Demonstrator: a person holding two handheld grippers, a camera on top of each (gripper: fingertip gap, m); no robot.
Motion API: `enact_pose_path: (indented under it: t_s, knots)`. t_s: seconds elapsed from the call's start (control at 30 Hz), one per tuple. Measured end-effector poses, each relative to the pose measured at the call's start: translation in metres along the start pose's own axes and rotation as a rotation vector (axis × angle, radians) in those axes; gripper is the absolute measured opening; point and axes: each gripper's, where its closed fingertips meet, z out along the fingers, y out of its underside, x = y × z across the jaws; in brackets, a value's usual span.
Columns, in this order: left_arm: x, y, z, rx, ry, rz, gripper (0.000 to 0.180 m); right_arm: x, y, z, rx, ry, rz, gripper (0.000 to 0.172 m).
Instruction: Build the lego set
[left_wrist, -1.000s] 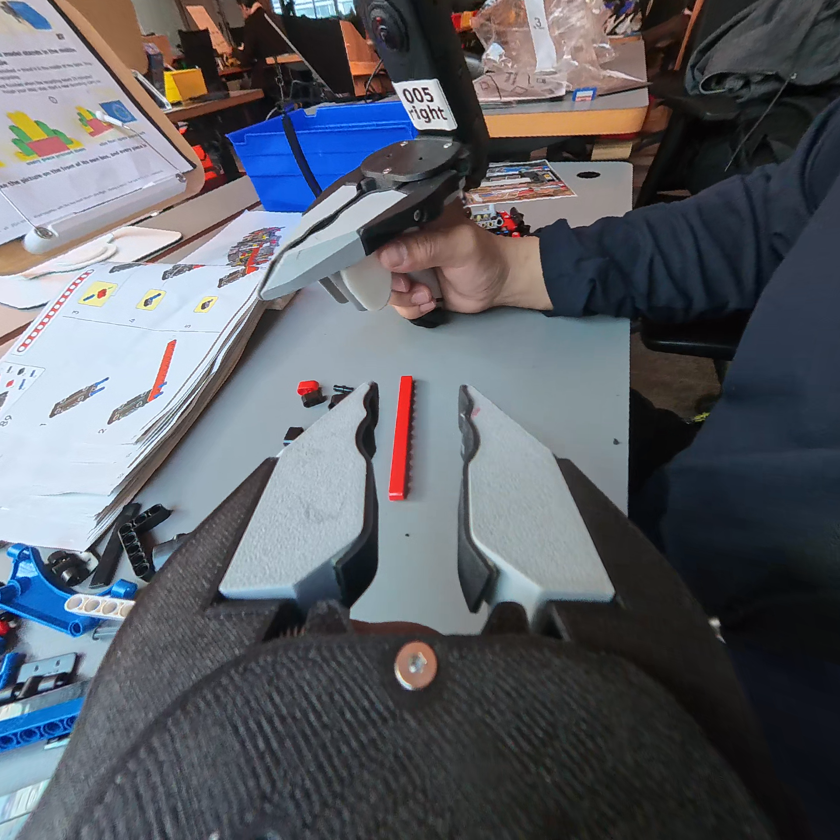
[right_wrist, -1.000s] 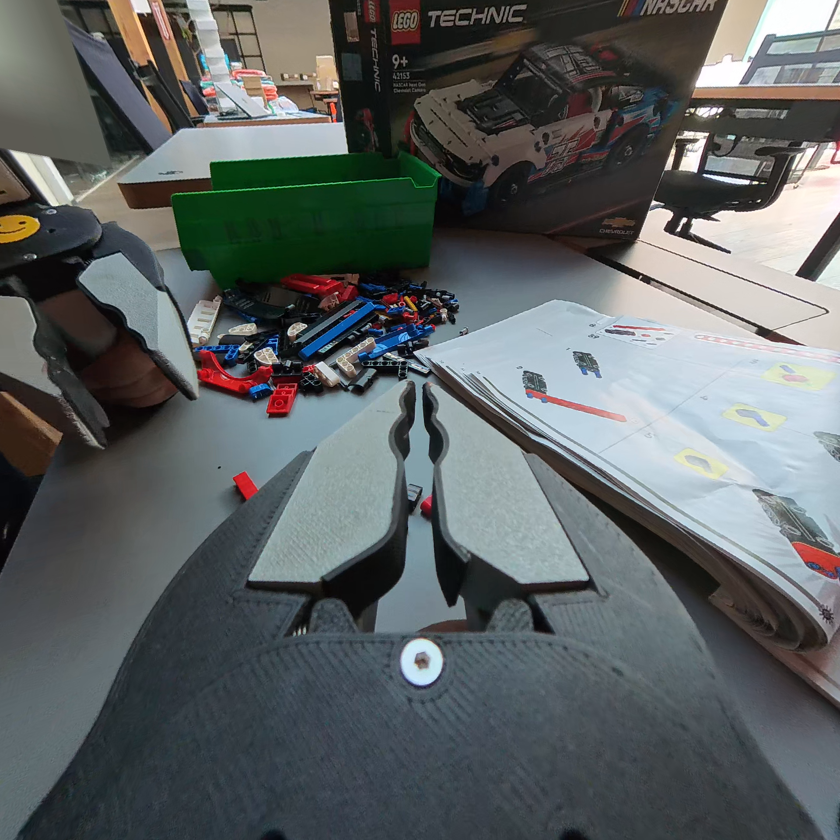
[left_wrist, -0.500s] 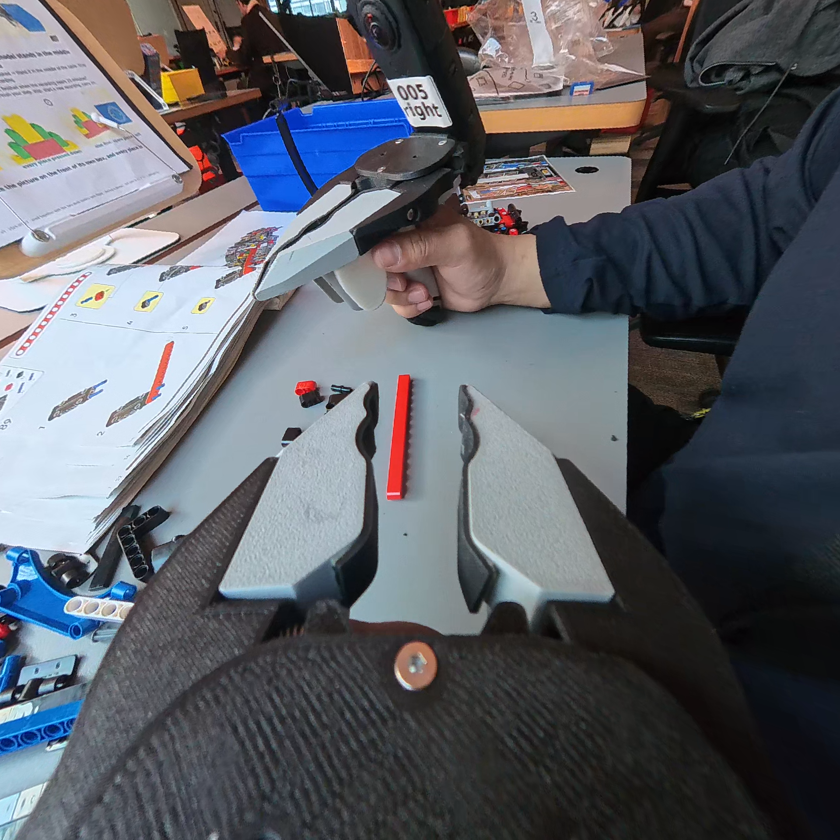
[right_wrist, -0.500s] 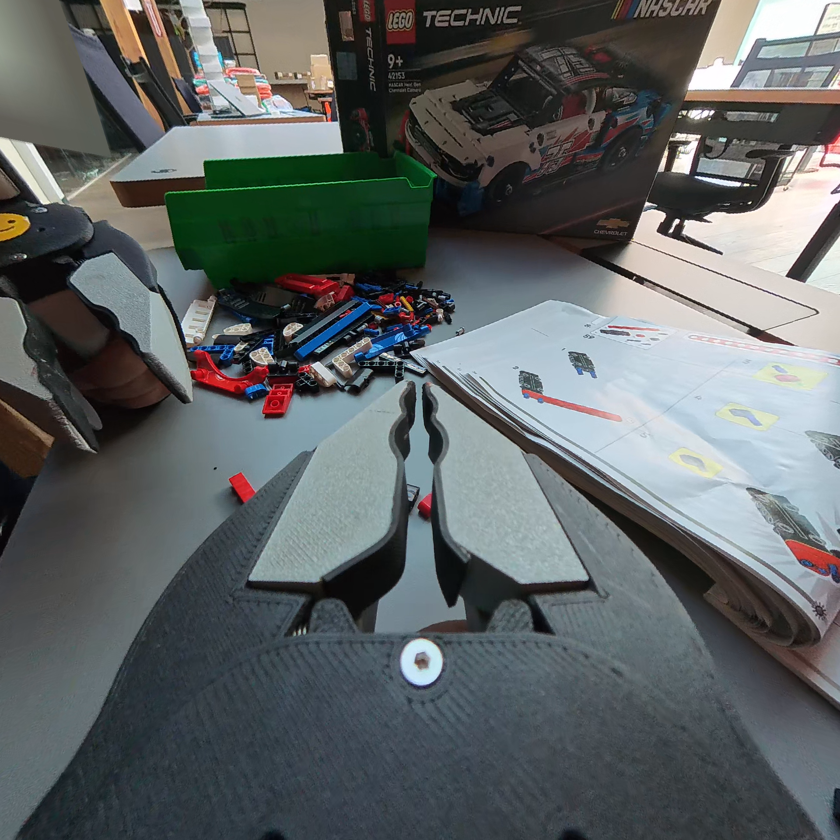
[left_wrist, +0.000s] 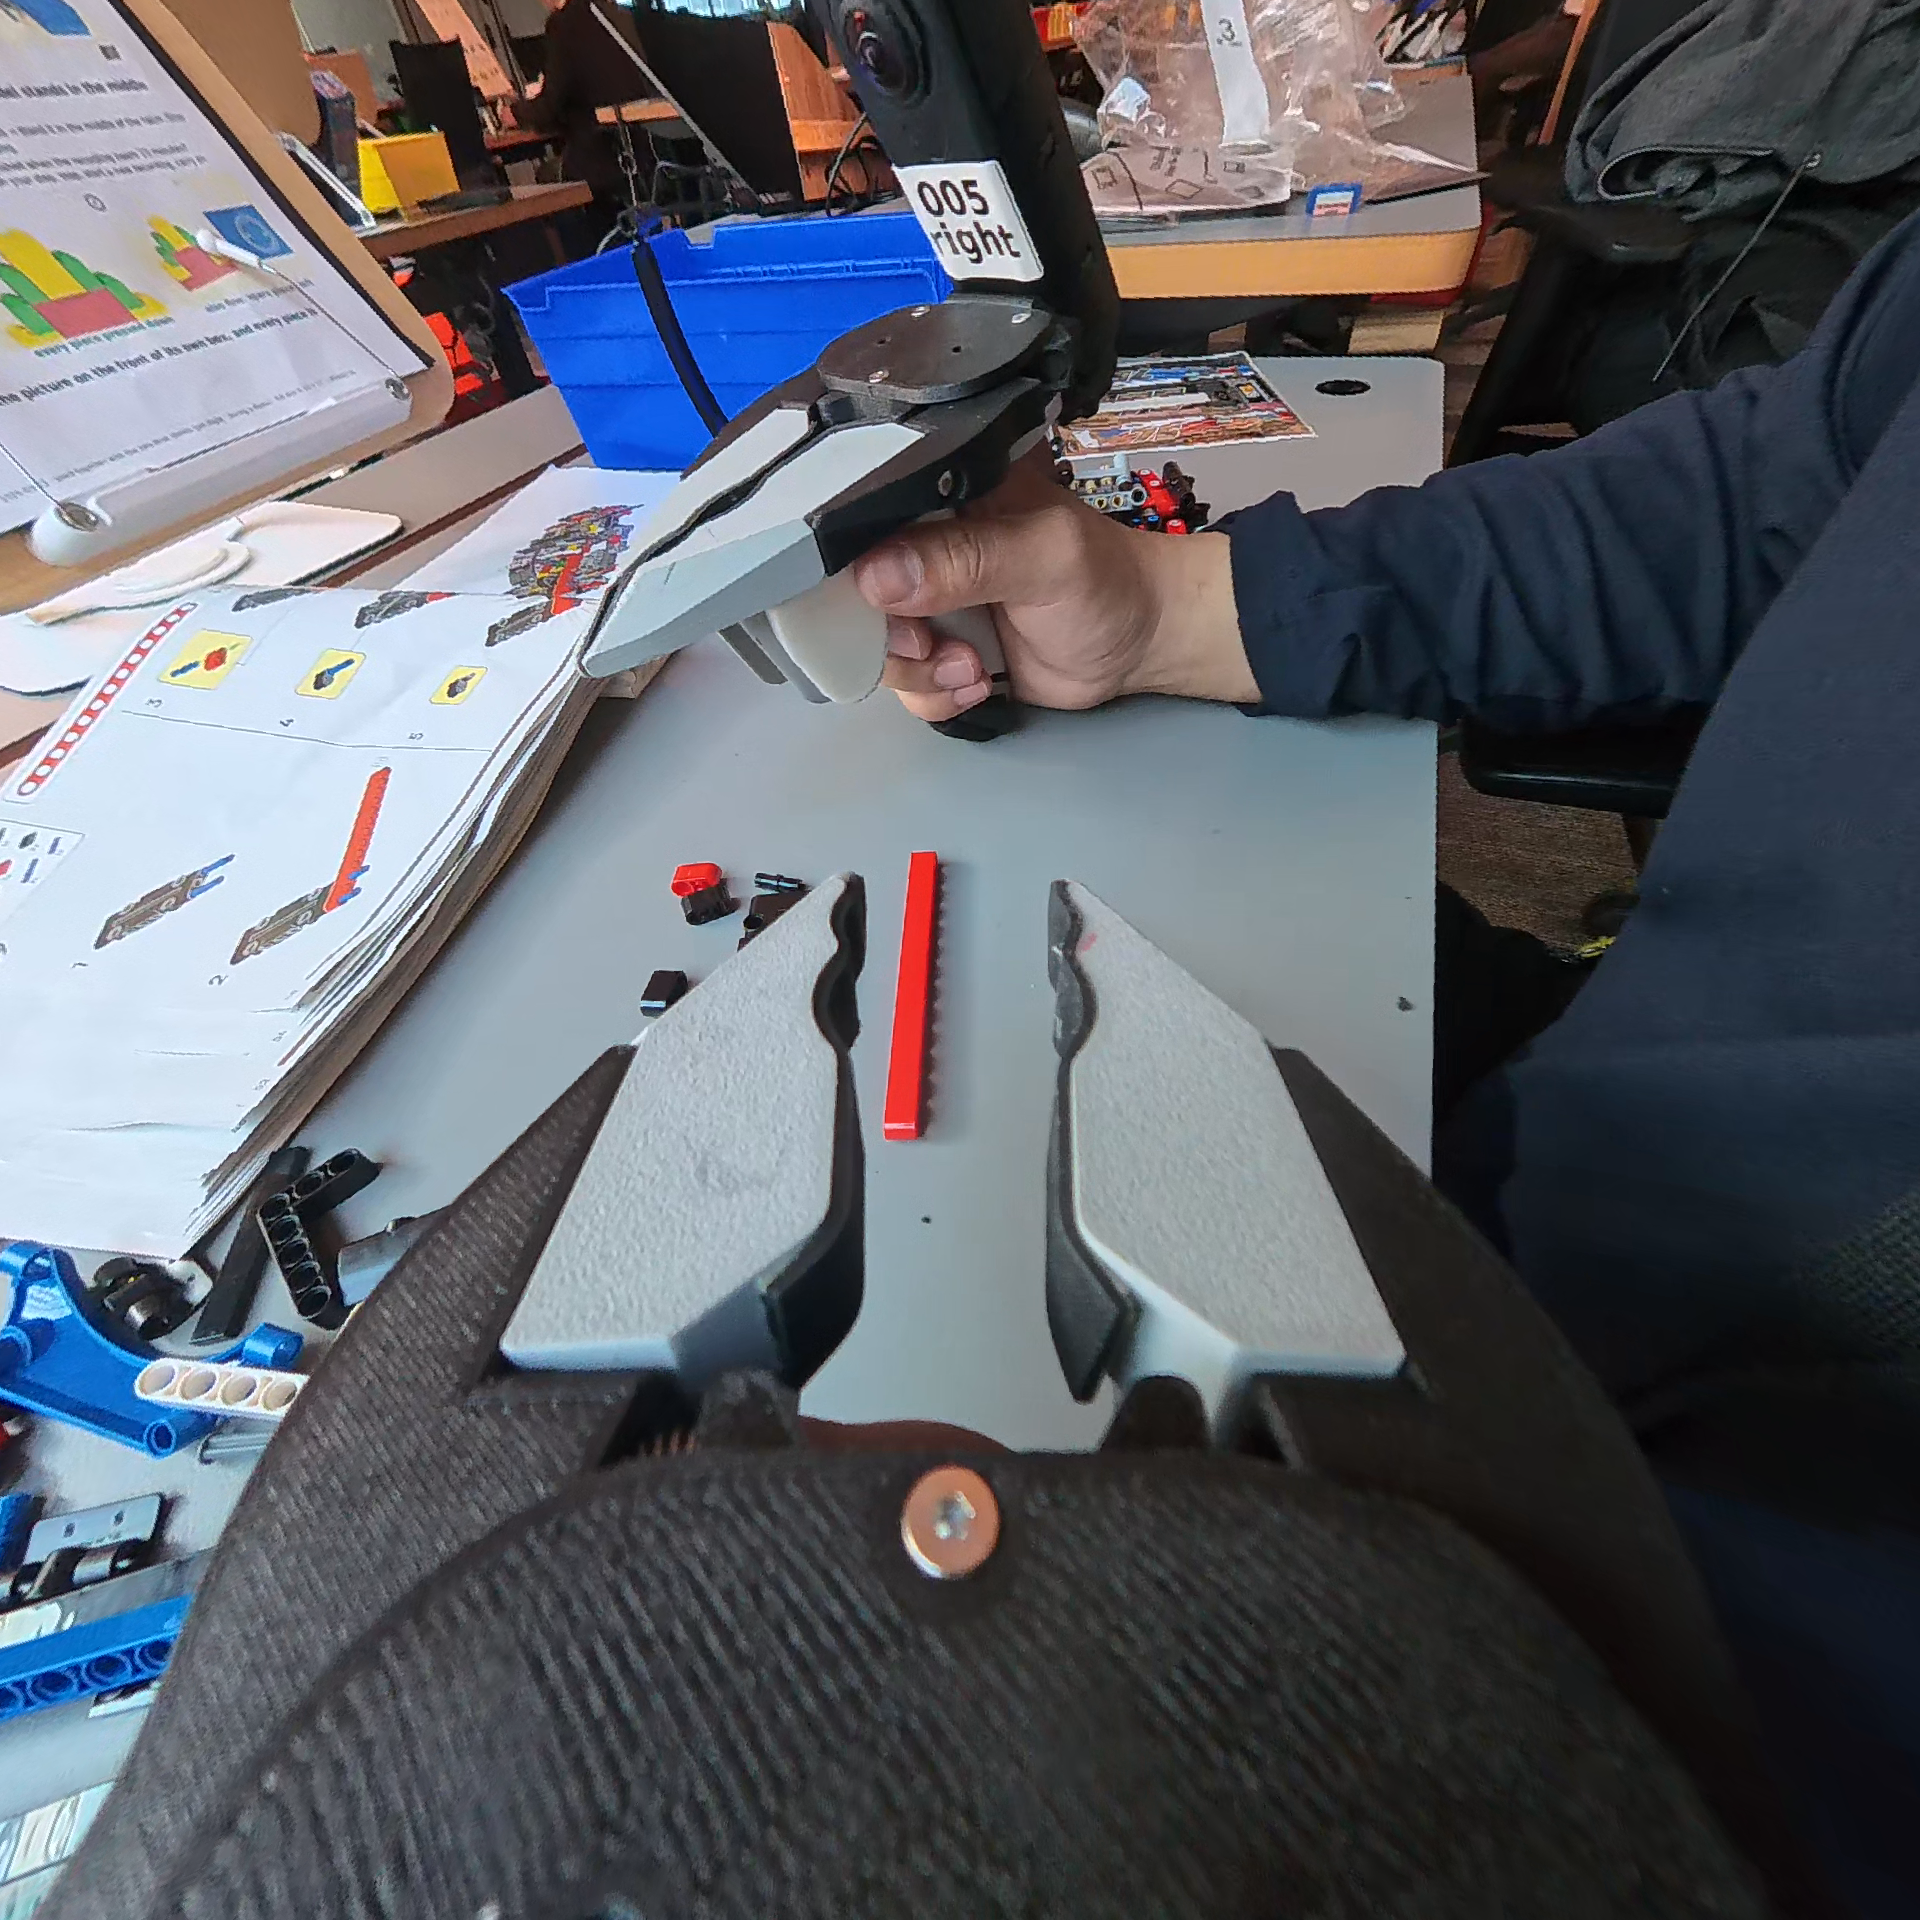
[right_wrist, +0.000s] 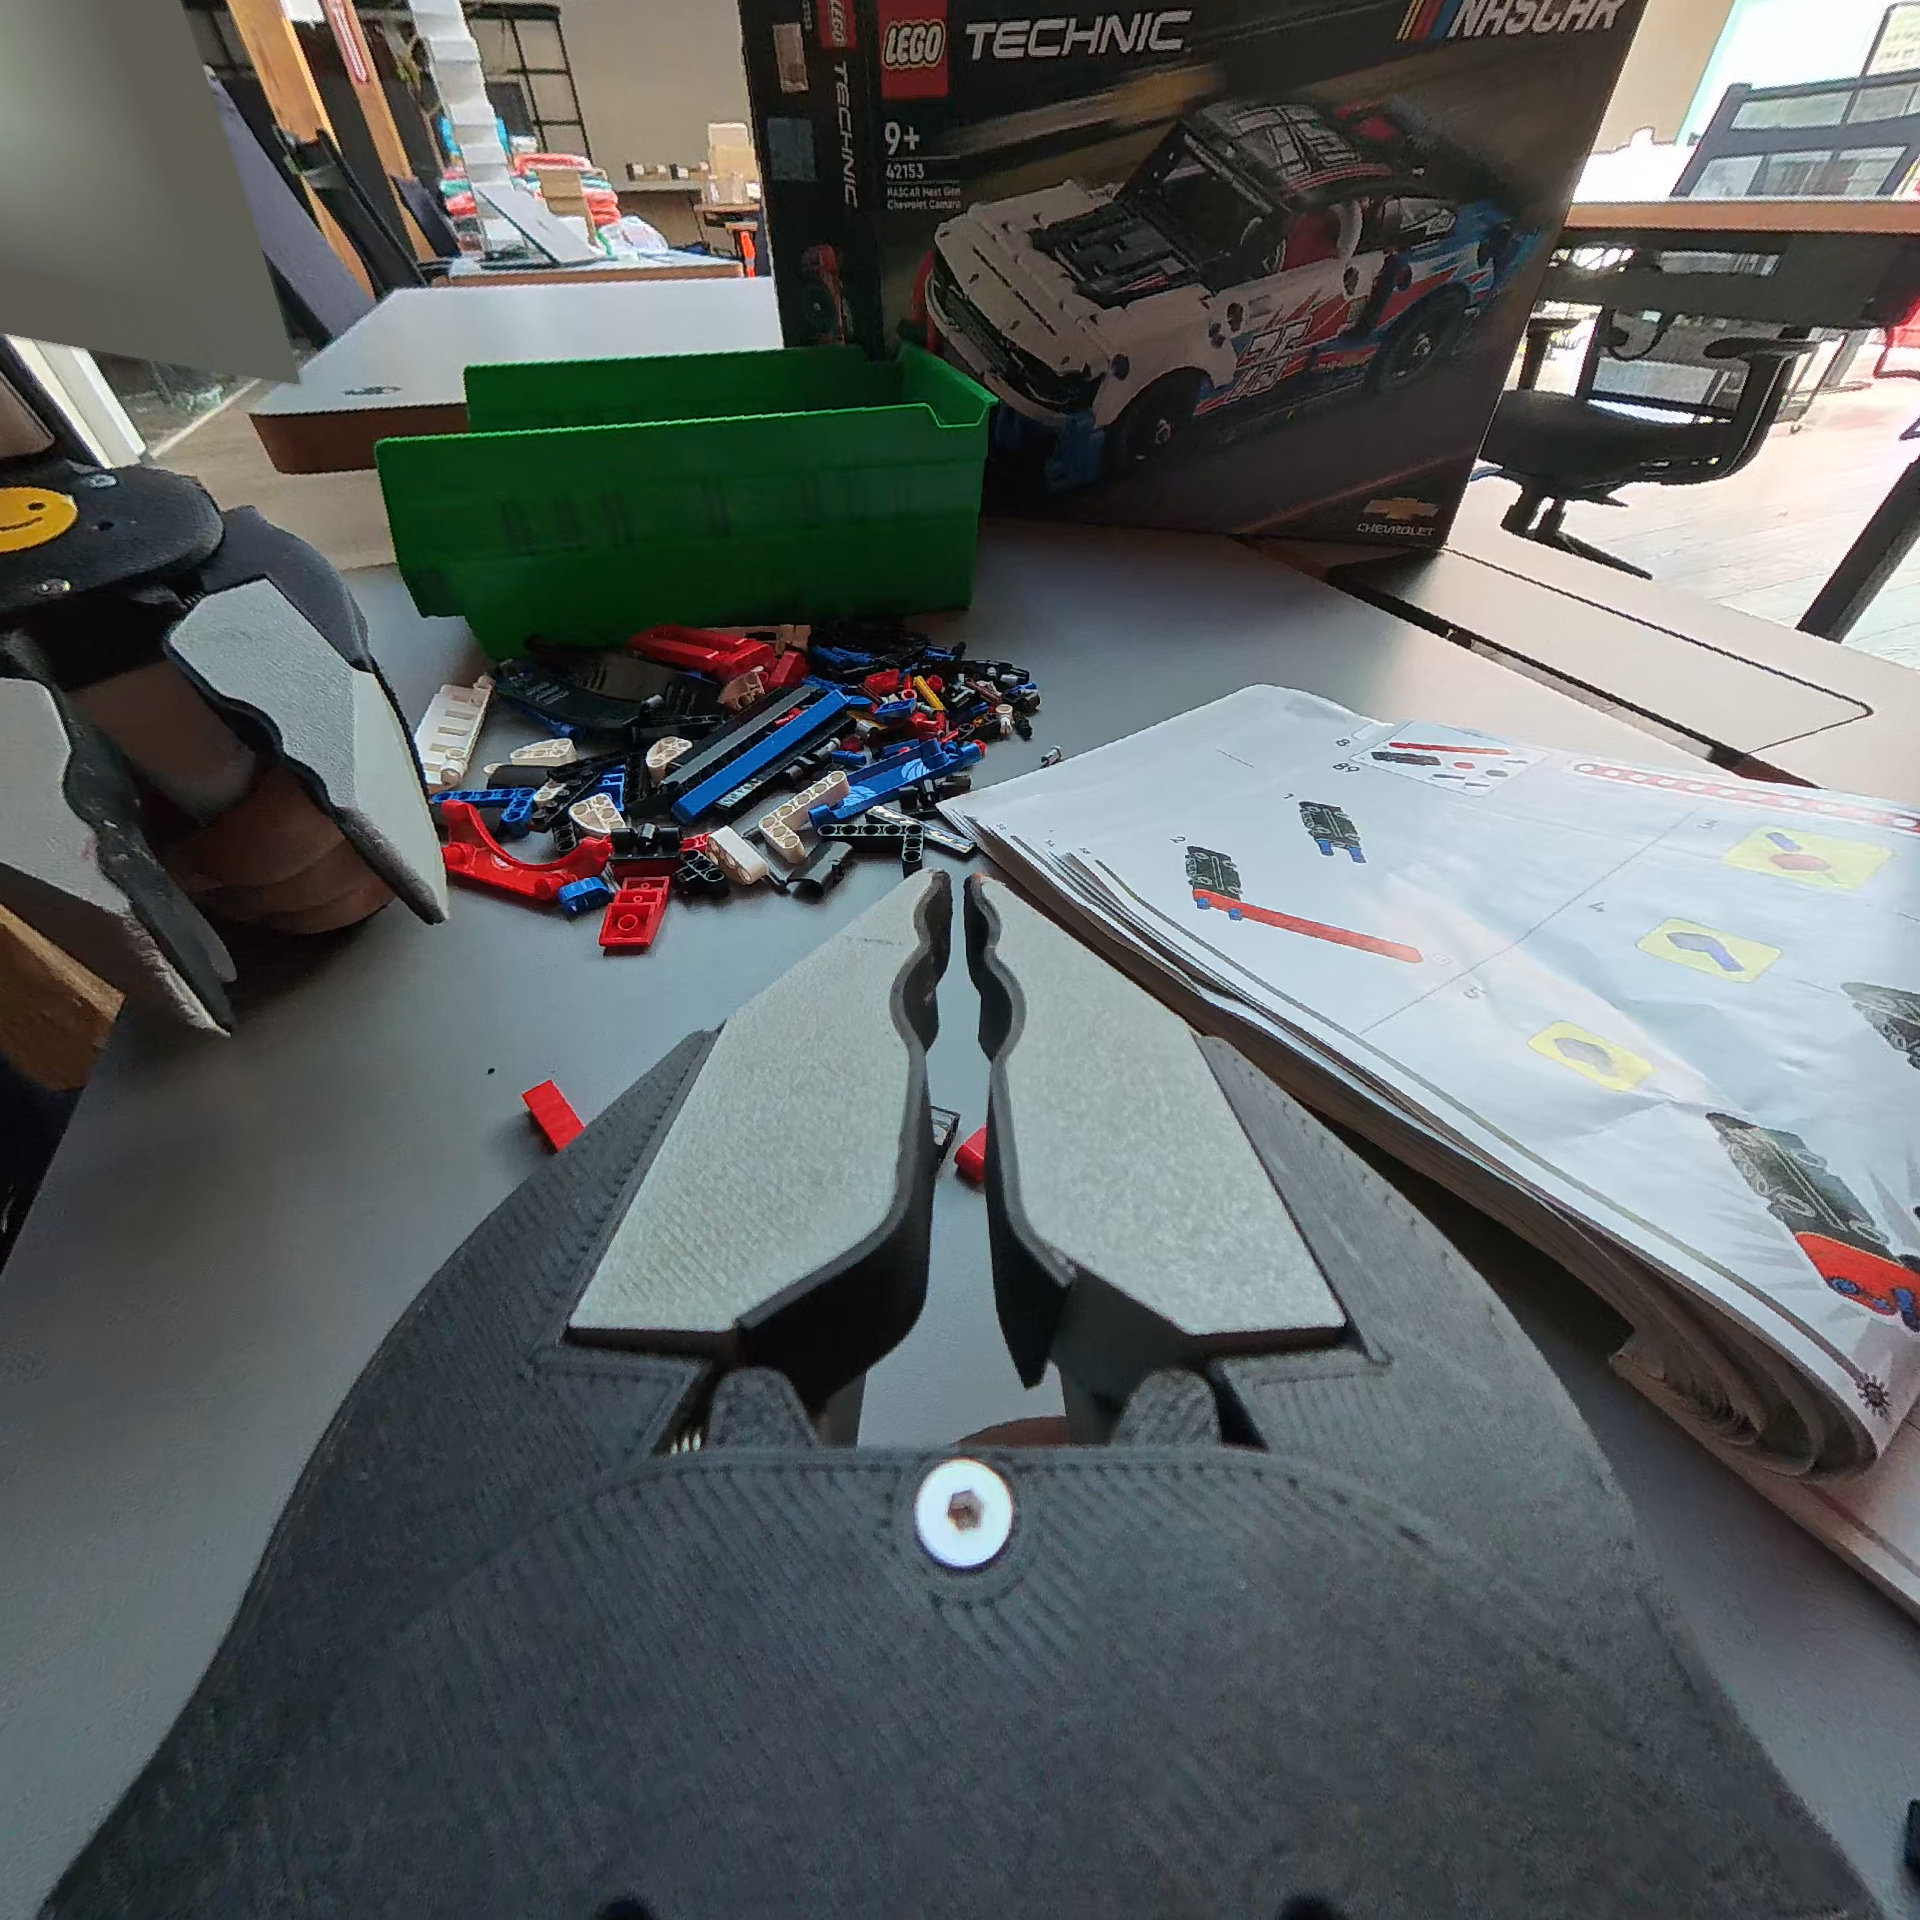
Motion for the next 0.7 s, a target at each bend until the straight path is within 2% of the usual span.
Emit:
enact_pose_path:
  t_s: [0.7]
  knots:
    - [0.0035, 0.0022, -0.0005, -0.018, 0.023, 0.0, 0.033, 0.0003, 0.001, 0.0006, -0.008, 0.007, -0.005, 0.0]
